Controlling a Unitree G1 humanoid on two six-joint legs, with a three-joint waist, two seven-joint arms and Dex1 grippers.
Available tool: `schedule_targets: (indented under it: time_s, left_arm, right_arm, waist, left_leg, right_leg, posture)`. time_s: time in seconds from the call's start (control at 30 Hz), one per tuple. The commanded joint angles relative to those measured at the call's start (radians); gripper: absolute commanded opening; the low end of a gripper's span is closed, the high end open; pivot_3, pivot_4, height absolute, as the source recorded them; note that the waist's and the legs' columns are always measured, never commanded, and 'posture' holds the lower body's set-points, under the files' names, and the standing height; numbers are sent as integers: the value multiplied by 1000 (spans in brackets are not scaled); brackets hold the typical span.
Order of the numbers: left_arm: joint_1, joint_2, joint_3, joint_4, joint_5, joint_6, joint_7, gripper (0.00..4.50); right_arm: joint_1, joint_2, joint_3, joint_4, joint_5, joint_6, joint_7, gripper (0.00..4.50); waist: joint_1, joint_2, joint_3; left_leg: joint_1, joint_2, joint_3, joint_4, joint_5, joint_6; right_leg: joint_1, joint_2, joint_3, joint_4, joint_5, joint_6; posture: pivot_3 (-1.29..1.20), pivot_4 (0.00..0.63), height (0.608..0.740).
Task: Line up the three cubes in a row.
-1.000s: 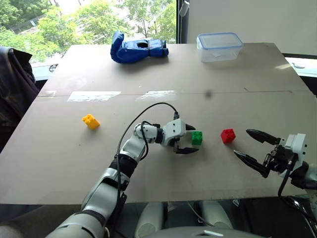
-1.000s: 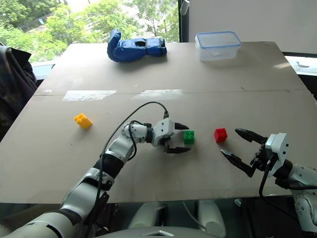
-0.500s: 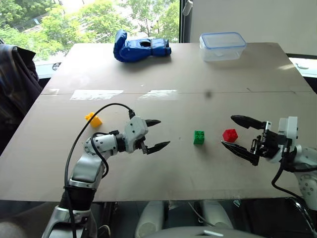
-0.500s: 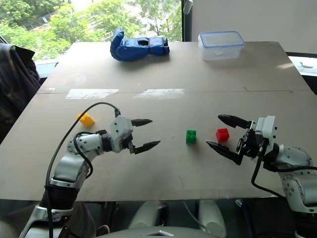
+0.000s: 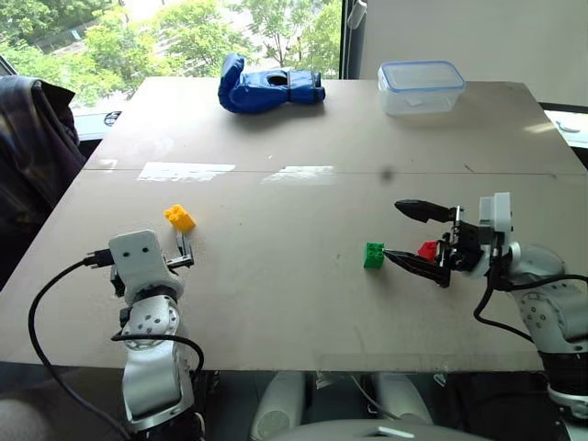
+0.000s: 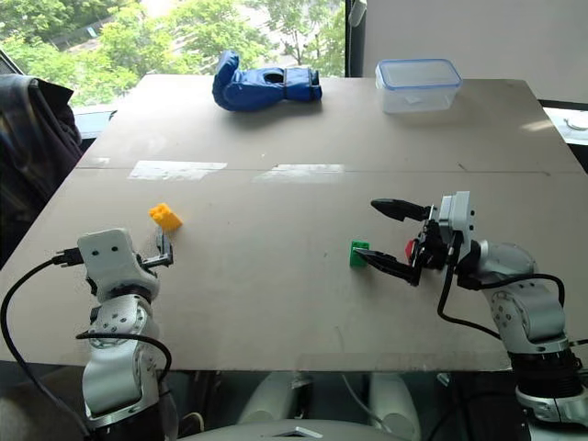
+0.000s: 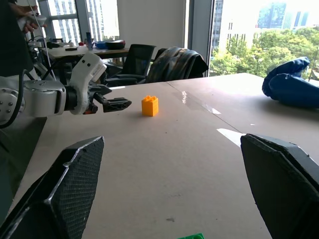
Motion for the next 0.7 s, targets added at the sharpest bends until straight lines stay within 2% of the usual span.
schedule_targets:
  time_s: [0.03,0.37,0.57,0.7]
  left_arm:
    - [-72,19,-31,68,42,28,44,4475]
    - [-232,98,-43,308,18,-69,41,4475]
    - [-278,50,-15,385,-6,-102,114,4475]
    - [-309,55,-21,446,-8,-136,131,4475]
  right_arm:
    - [-11,6,0,-22,4,-7,13,4500]
    - [5,1,-8,-54,-9,14,-25,4500]
    - [18,2,-8,-79,-15,29,-58,4500]
    - [26,-1,-9,-86,-14,28,-60,4500]
  waist:
    - [0,0,0]
    - [-2,0,0]
    - [-1,0,0]
    - [-1,0,0]
  left_leg:
    - [0,0,-1,0,0,0]
    - [-1,0,0,0,2,-3]
    - [-1,0,0,0,3,-5]
    - [-1,0,0,-1,3,-5]
  right_leg:
    - [0,0,-1,0,0,0]
    - [0,-1,0,-1,0,0]
    - [0,-3,0,-2,0,0]
    - [-1,-3,0,-1,0,0]
  posture:
    - [0,150,740]
    - [0,150,740]
    - [0,150,740]
    - [0,150,740]
